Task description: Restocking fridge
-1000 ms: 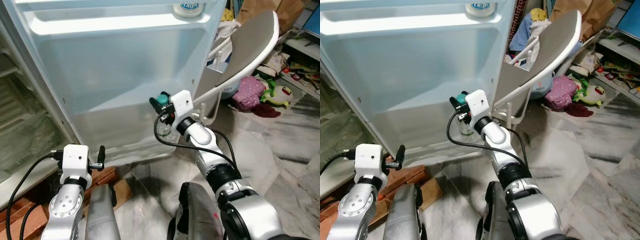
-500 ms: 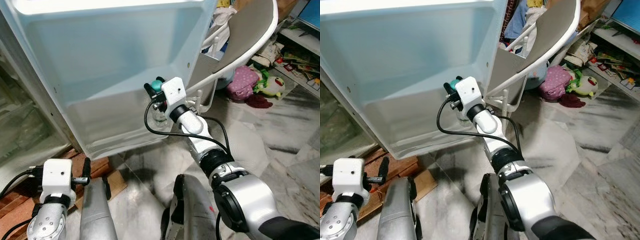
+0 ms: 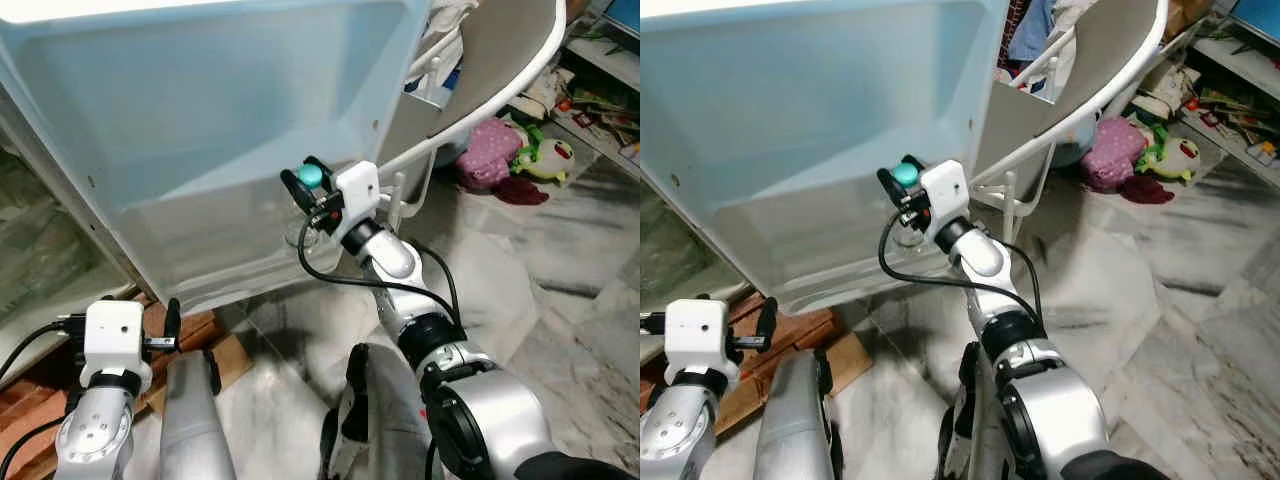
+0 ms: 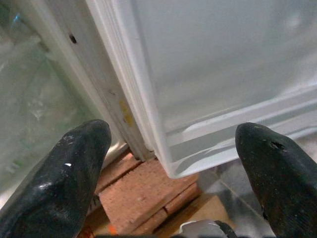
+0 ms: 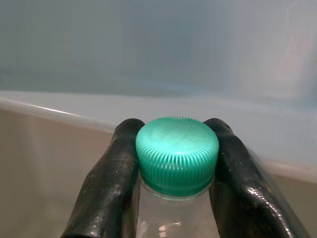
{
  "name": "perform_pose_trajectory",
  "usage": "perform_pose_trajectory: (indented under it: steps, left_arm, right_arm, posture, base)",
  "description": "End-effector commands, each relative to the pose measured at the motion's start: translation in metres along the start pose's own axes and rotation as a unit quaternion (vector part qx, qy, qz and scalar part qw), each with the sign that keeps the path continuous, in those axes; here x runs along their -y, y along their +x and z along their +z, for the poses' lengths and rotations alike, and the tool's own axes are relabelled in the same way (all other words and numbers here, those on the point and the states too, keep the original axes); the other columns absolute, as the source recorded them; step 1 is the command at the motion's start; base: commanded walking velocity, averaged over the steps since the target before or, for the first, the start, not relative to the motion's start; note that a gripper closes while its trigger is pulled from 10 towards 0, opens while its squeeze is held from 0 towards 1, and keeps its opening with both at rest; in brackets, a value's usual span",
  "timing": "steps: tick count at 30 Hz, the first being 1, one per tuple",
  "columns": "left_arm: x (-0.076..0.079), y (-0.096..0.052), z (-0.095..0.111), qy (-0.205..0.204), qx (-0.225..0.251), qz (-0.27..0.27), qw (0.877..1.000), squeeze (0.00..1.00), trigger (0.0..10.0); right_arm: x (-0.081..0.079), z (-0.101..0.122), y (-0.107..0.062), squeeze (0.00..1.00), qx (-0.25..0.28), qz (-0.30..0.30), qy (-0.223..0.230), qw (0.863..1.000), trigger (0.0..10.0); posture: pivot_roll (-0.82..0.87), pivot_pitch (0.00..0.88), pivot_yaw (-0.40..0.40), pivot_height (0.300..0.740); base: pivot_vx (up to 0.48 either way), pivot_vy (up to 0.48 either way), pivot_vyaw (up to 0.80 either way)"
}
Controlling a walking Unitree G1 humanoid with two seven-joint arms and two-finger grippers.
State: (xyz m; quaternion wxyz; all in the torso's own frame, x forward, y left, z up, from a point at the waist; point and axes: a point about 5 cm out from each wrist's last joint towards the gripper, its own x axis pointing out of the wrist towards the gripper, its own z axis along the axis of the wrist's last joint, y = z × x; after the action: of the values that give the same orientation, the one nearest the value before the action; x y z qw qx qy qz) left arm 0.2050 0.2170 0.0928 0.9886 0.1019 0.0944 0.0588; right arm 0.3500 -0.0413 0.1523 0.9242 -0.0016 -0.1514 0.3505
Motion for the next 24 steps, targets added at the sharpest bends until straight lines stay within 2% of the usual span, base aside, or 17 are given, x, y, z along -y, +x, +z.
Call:
perform_pose_trajectory:
  steps: [1, 10, 12, 17, 24]
  left_arm:
    - [0.003, 0.002, -0.003, 0.001, -0.002, -0.003, 1.0, 0.0, 10.0]
    - [0.006, 0.018, 0.0, 0.002, 0.007, -0.012, 1.0, 0.0, 10.0]
    - [0.007, 0.021, 0.001, -0.009, 0.012, -0.011, 1.0, 0.0, 10.0]
    - [0.004, 0.022, -0.002, -0.008, 0.01, -0.01, 1.0, 0.0, 10.0]
    - [-0.002, 0.018, -0.003, -0.001, 0.01, 0.005, 1.0, 0.0, 10.0]
  right_arm:
    - [-0.001, -0.021, -0.017, 0.0, -0.044, -0.003, 0.027, 0.999, 10.0]
    - [0.002, -0.014, -0.017, 0.0, -0.035, 0.017, 0.028, 0.999, 10.0]
    - [-0.001, -0.01, -0.016, 0.0, -0.029, 0.034, 0.024, 0.999, 10.0]
    - [-0.012, -0.009, -0.014, 0.0, -0.021, 0.059, 0.031, 0.998, 10.0]
    - [-0.026, -0.007, -0.012, 0.0, -0.007, 0.065, 0.046, 0.997, 10.0]
  posture:
    - [0.25, 0.174, -0.123, 0.561]
    - [0.23, 0.124, -0.093, 0.561]
    - [0.23, 0.117, -0.087, 0.561]
    - [0.23, 0.113, -0.079, 0.561]
    - [0.25, 0.116, -0.074, 0.561]
  base:
    - [0.0, -0.409, 0.51]
    - [0.0, -0.438, 0.1]
    - [0.0, 0.0, 0.0]
    - [0.0, 0.0, 0.0]
    - [0.0, 0.0, 0.0]
